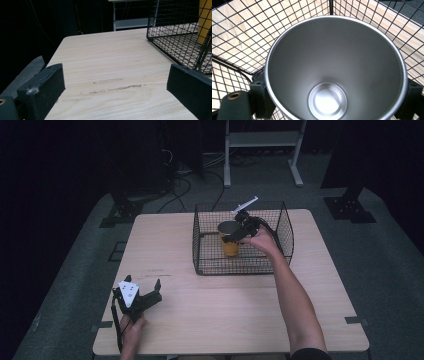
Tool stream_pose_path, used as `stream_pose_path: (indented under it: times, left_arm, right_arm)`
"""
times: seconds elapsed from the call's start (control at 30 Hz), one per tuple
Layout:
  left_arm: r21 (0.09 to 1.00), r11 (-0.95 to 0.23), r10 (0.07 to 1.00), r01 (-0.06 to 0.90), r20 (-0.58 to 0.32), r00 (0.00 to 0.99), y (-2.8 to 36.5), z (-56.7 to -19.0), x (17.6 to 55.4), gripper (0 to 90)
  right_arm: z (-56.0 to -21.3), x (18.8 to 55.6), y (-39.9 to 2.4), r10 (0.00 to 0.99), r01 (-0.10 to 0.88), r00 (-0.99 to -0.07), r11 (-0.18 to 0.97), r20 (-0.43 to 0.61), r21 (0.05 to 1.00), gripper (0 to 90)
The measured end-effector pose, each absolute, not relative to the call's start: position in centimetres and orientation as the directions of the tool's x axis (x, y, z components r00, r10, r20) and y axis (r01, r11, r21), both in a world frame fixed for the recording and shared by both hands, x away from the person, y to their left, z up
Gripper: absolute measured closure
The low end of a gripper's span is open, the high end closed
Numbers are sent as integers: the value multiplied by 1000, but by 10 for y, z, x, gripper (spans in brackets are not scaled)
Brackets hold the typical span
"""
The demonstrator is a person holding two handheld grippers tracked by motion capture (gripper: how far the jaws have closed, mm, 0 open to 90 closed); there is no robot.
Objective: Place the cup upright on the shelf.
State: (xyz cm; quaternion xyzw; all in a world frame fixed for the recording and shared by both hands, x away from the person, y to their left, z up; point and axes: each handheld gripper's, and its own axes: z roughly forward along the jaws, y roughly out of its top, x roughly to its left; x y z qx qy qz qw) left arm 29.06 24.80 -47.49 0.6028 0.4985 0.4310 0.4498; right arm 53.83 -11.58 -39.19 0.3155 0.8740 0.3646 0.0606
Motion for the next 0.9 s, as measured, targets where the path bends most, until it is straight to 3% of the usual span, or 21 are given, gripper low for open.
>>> stream_pose_path:
  times: [0.9]
  left_arm:
    - [972, -99, 989, 213, 73, 130, 248, -475, 291, 8]
  right_arm:
    - [-398, 537, -126, 601, 514, -790, 539, 123, 667, 108]
